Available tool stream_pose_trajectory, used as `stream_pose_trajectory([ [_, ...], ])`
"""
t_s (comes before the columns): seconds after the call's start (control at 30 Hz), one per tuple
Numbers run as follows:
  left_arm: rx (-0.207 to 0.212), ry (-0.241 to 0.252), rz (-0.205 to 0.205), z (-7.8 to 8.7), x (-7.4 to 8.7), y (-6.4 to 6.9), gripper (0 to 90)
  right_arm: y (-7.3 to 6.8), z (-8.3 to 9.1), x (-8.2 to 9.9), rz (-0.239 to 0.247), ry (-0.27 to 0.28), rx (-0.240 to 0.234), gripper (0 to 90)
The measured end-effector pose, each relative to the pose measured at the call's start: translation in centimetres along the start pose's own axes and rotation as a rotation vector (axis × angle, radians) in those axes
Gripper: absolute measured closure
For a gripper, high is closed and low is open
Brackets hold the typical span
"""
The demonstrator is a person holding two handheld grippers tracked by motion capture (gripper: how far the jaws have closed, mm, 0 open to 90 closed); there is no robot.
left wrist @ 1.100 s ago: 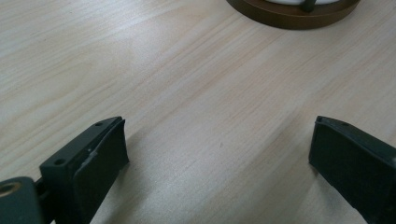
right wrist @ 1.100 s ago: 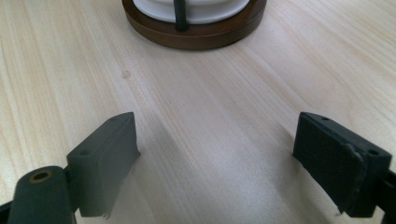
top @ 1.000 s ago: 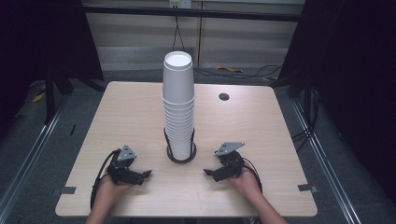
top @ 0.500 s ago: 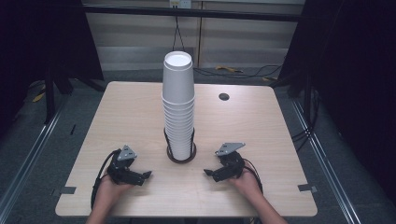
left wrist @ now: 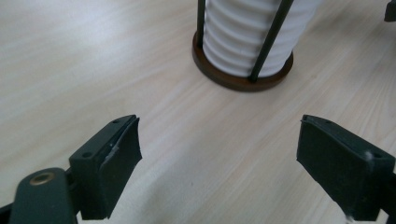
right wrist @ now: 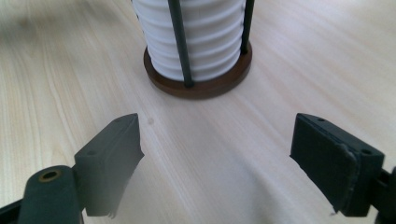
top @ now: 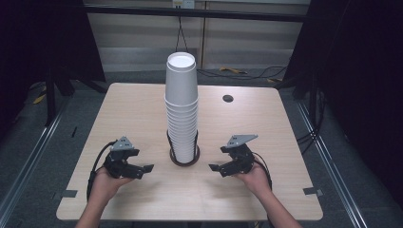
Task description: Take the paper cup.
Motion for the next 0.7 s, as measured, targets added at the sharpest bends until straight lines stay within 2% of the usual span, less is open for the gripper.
stream_pose_trajectory([
  [0.03, 0.014, 0.008, 0.006, 0.3, -0.7, 0.2, 13.5, 0.0, 0.3, -0.4, 0.002, 0.008, -0.006, 15.9],
  [0.17, 0.027, 0.001, -0.025, 0.9, -2.5, 0.7, 15.1, 0.2, 1.1, -2.2, 0.009, 0.023, -0.010, 16.0],
  [0.27, 0.056, 0.003, -0.029, 1.2, -3.8, 1.0, 15.1, 0.2, 1.7, -3.5, -0.007, 0.048, -0.024, 16.2],
  [0.33, 0.049, -0.003, -0.045, 1.6, -4.7, 1.1, 15.1, 0.3, 2.0, -4.3, -0.003, 0.058, -0.026, 16.2],
  [0.43, 0.062, -0.003, -0.051, 2.2, -6.0, 1.4, 15.1, 0.2, 2.4, -5.8, 0.014, 0.071, -0.031, 16.2],
  [0.6, 0.078, 0.006, -0.065, 3.3, -8.1, 1.7, 15.2, 0.0, 2.9, -7.3, 0.029, 0.090, -0.027, 15.8],
  [0.7, 0.068, 0.012, -0.079, 4.0, -9.2, 1.7, 15.2, 0.0, 3.2, -8.3, 0.034, 0.103, -0.030, 15.6],
])
Point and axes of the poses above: each handheld gripper's, and its own axes: z roughly backward along the jaws, x roughly out of its underside, y roughly to its right, the point moved 8 cm from there along -z, roughly forward along the jaws, and after that the axes turned 15 degrees about x, right-handed, at the moved point
